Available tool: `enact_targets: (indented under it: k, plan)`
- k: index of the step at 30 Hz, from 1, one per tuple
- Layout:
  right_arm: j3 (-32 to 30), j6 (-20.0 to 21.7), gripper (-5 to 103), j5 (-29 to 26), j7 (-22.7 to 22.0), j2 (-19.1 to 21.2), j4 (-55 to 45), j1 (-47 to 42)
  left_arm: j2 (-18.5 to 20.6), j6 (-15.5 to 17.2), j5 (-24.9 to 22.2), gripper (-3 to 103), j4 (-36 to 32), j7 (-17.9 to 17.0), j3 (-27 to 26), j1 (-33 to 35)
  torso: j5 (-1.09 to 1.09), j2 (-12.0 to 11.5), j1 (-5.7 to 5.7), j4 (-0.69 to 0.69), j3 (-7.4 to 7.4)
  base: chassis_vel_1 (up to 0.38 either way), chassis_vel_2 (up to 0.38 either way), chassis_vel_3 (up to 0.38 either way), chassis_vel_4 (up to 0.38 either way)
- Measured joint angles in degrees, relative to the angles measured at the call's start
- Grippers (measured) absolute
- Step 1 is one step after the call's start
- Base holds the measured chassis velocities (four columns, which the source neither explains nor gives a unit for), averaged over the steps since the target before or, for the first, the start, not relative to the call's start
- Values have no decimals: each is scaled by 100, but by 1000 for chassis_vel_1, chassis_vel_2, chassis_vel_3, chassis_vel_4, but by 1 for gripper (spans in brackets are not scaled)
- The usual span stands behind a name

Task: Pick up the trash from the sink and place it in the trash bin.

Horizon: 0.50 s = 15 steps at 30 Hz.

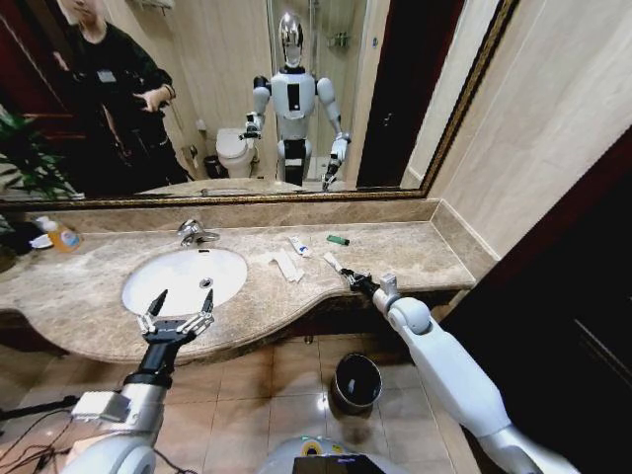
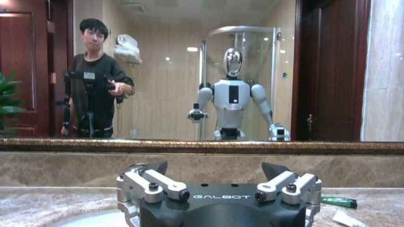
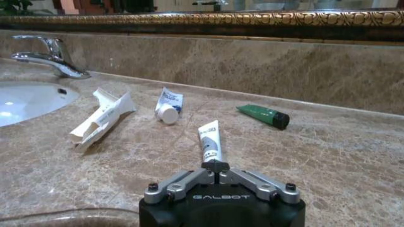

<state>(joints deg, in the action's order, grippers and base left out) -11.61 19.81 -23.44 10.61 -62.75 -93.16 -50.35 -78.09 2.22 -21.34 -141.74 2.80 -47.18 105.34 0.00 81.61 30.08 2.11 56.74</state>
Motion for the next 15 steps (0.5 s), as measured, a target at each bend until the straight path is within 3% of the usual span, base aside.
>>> enact_targets:
  k: [9,11,13,15]
  plan:
    - [-31,-1,-3,-20,-24,-7,-98,-58,0,0,0,100,0,0,0,0,0,0,0,0,1,0,0,0,0]
    - [-47,-8,7,-36,-40,-23,-140,-57,0,0,0,100,0,0,0,0,0,0,0,0,1,0,0,0,0]
    - [-47,-18,7,-40,-41,-25,-144,-55,0,0,0,100,0,0,0,0,0,0,0,0,1,0,0,0,0]
    - [-39,-56,17,-49,-38,-24,-147,-33,0,0,0,100,0,0,0,0,0,0,0,0,1,0,0,0,0]
